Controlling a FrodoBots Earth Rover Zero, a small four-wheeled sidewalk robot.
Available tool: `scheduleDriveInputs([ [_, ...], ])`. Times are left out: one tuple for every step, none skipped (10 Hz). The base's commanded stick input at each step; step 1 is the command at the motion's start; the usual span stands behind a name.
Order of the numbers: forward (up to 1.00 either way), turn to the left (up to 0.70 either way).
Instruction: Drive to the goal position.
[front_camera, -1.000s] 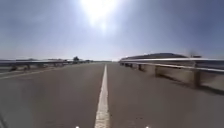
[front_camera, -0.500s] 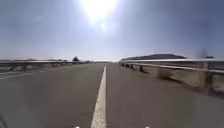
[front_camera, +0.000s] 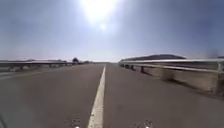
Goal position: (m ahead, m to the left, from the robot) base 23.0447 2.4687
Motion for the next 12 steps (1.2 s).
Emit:
scheduleDriveInputs([
  [0.7,0.12],
  [0.7,0.0],
  [0.7,0.0],
  [0.7,0.0],
  [0.7,0.0],
  [0.7,0.0],
  [0.7,0.0],
  [0.7,0.0],
  [0.7,0.0],
  [0.7,0.0],
  [0.7,0.0],
  [0.7,0.0],
])
